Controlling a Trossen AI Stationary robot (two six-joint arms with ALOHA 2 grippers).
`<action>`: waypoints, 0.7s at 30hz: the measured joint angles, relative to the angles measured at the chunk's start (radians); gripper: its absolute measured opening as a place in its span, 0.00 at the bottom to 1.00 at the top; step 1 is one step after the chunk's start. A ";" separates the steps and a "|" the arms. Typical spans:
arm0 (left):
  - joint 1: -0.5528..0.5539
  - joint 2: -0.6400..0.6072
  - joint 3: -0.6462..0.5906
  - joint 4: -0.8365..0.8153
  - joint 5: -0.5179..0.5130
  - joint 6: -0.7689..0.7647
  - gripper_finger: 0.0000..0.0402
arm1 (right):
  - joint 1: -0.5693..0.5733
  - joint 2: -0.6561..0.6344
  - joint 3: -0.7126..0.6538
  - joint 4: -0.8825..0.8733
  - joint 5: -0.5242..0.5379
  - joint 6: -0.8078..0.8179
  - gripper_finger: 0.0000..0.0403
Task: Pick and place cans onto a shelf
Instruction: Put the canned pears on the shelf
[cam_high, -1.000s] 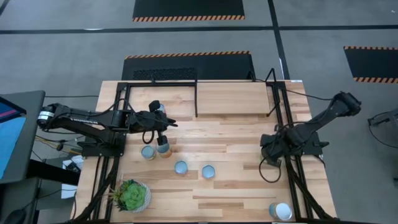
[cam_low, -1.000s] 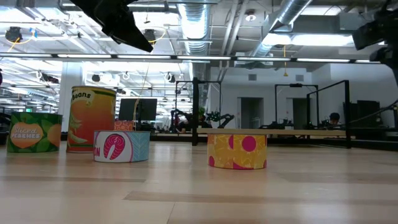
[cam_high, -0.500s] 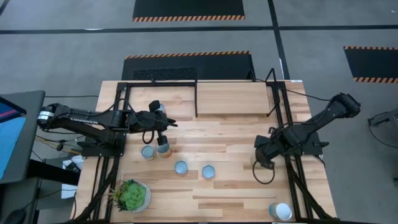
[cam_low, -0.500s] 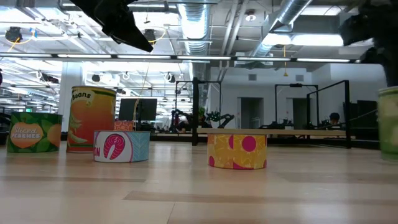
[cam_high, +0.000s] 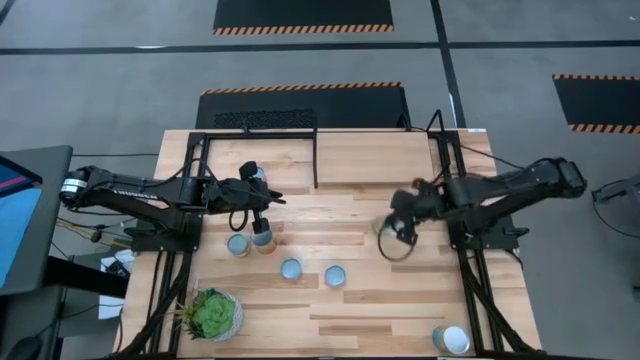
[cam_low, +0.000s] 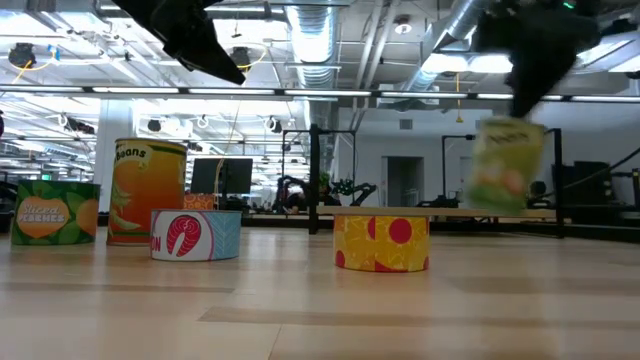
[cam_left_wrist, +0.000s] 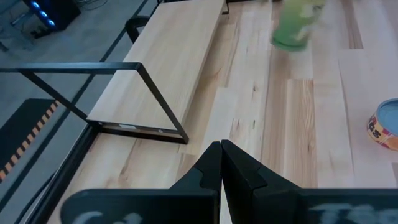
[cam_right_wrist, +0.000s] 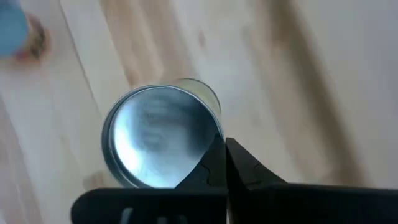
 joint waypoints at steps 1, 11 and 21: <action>0.000 0.000 0.000 -0.002 0.000 0.000 0.00 | -0.029 0.000 0.035 0.001 0.000 -0.050 0.01; 0.000 0.000 0.000 -0.036 0.000 -0.003 0.00 | -0.376 0.170 0.419 -0.012 -0.134 -0.469 0.00; 0.000 0.000 0.000 -0.044 0.000 -0.003 0.00 | -0.621 0.558 0.787 -0.108 -0.296 -0.710 0.00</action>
